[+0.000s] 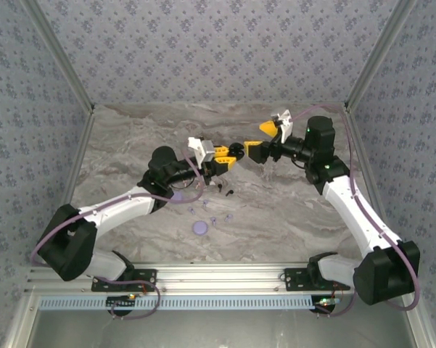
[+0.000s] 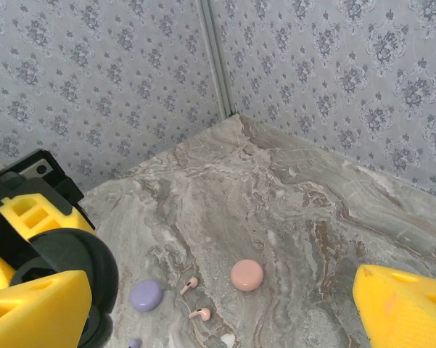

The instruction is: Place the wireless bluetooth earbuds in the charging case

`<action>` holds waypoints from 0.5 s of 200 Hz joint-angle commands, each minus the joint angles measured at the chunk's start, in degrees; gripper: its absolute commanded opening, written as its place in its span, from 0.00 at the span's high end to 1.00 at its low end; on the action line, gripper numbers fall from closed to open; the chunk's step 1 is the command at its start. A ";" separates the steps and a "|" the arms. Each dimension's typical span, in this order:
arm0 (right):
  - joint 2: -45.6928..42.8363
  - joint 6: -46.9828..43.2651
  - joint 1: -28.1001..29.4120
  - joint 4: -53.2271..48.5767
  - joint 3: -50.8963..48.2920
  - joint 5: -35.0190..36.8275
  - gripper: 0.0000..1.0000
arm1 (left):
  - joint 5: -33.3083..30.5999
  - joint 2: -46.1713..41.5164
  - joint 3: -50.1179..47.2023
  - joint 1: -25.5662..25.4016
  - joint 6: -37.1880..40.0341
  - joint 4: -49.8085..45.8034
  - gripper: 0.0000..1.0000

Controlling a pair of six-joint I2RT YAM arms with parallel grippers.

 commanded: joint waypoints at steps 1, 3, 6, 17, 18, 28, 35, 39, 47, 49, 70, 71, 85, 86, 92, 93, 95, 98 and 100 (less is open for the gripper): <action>-2.70 1.00 -2.33 -1.23 -0.40 -3.54 0.05 | -1.55 -2.53 -1.31 -0.62 3.48 4.29 1.00; -2.77 1.07 -2.59 -1.41 -0.47 -3.85 0.05 | -1.71 -2.68 -1.49 -0.63 3.70 4.54 1.00; -2.87 1.09 -2.84 -1.67 -0.51 -4.16 0.05 | -2.02 -2.74 -1.81 -0.64 4.00 4.83 1.00; -3.14 0.89 -3.29 -2.66 -0.60 -5.98 0.05 | -2.77 -3.10 -2.51 -0.81 5.07 5.56 1.00; -3.14 0.81 -3.32 -2.72 -0.60 -6.14 0.05 | -2.85 -3.10 -2.53 -0.81 5.08 5.59 1.00; -3.23 0.29 -2.68 -2.79 -0.78 -7.41 0.04 | -3.35 -3.32 -2.73 -0.84 5.52 5.79 1.00; -3.19 -0.43 -1.89 -2.94 -0.78 -7.96 0.04 | -3.37 -3.25 -2.83 -0.90 5.76 5.86 1.00; -3.15 -1.03 -1.30 -3.16 -0.74 -8.09 0.04 | -3.37 -3.14 -2.81 -0.90 5.78 5.96 1.00; -2.91 -2.64 -0.14 -3.88 -0.74 -7.84 0.04 | -3.29 -2.95 -2.72 -1.10 5.89 6.31 1.00; -2.82 -2.87 0.18 -4.10 -0.73 -7.63 0.04 | -3.26 -2.94 -2.72 -1.13 5.82 6.43 1.00; -1.13 -2.94 1.38 -3.41 -0.49 -7.52 0.04 | -3.03 -2.71 -2.36 -1.52 6.00 6.51 1.00; -1.04 -2.81 1.43 -3.32 -0.37 -7.52 0.04 | -2.98 -2.69 -2.32 -1.56 5.99 6.50 1.00; 0.09 -2.10 2.02 -2.38 0.22 -7.38 0.04 | -2.95 -2.61 -2.18 -1.74 6.07 6.17 1.00; 0.19 -2.08 2.06 -2.36 0.24 -7.28 0.04 | -2.94 -2.64 -2.19 -1.76 6.07 6.16 1.00; 0.56 -2.21 2.53 -2.22 0.74 -6.97 0.04 | -2.93 -2.54 -2.12 -1.75 6.09 6.23 1.00; 0.64 -2.23 2.63 -2.24 0.77 -6.99 0.04 | -2.89 -2.52 -2.11 -1.76 6.08 6.23 1.00; 0.77 -2.29 2.70 -2.26 0.88 -6.87 0.04 | -2.83 -2.52 -2.13 -1.78 6.07 6.24 1.00; 0.95 -2.37 2.94 -2.29 1.10 -6.69 0.04 | -2.87 -2.49 -2.08 -1.83 6.01 6.24 1.00; 1.06 -2.41 3.06 -2.27 1.25 -6.62 0.04 | -2.92 -2.47 -2.10 -1.79 6.05 6.24 1.00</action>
